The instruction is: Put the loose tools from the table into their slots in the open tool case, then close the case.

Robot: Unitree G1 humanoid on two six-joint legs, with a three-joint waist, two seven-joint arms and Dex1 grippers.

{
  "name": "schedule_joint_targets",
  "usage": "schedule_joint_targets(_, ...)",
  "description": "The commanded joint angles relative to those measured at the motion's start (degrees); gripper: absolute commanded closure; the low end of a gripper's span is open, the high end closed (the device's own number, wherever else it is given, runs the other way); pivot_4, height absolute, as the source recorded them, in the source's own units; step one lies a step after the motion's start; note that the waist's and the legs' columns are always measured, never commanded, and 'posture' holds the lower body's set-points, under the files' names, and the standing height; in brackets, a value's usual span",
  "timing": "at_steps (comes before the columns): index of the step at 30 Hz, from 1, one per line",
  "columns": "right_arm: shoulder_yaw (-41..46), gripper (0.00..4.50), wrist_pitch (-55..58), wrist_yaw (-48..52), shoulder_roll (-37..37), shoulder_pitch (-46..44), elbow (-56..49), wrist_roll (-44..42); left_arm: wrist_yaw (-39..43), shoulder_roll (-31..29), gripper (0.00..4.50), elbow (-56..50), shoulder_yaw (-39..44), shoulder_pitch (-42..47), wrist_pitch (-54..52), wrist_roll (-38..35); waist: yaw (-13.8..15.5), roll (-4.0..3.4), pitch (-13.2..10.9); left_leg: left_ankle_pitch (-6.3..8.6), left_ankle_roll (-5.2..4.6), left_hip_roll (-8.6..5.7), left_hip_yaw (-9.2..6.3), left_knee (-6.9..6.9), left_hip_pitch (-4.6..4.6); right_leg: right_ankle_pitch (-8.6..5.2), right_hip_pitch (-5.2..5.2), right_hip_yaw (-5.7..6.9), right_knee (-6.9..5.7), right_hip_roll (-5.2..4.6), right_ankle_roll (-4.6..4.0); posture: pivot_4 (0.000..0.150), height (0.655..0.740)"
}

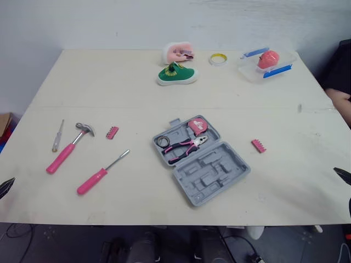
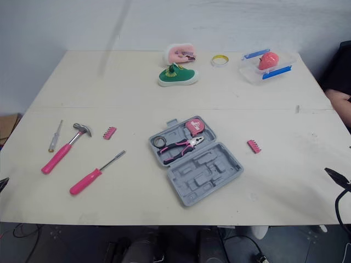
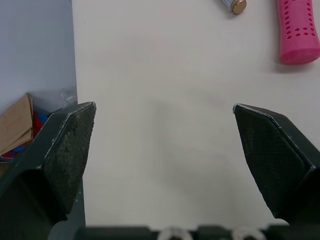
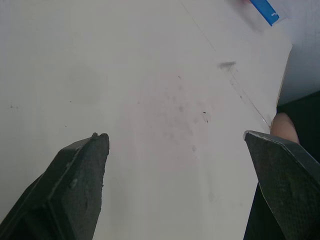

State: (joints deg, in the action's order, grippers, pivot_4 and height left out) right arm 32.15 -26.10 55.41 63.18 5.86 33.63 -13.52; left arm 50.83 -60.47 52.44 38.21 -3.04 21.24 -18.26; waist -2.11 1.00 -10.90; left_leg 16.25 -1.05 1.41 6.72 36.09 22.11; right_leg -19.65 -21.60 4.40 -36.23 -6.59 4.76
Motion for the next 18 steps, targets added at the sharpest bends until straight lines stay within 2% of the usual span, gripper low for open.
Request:
schedule_joint_targets(1,1.5,0.0,0.0,-0.5,-0.2,0.0,-1.1,-1.2,1.6,-0.2,0.05,-1.7,2.3,-0.1,-3.5,-3.4,0.0,0.0,0.0,0.0,0.0,0.0,0.0,0.0,0.0,0.0,0.0,0.0,0.0,0.0,0.0,0.15,0.74)
schedule_joint_targets(3,1.5,0.0,0.0,-0.6,-0.5,0.1,-1.1,-1.1,3.5,-0.2,0.05,-2.1,3.2,0.3,-6.0,-5.5,0.0,0.0,0.0,0.0,0.0,0.0,0.0,0.0,0.0,0.0,0.0,0.0,-0.01,0.0,0.0,0.15,0.74)
schedule_joint_targets(18,1.1,0.0,-1.1,1.5,-0.2,-2.1,2.0,-1.2,6.0,2.0,0.05,-8.9,3.9,-2.4,-8.8,-6.8,0.0,0.05,0.0,-0.02,0.01,0.02,0.01,0.06,-0.02,0.0,0.0,-0.02,-0.1,0.02,0.0,0.15,0.74)
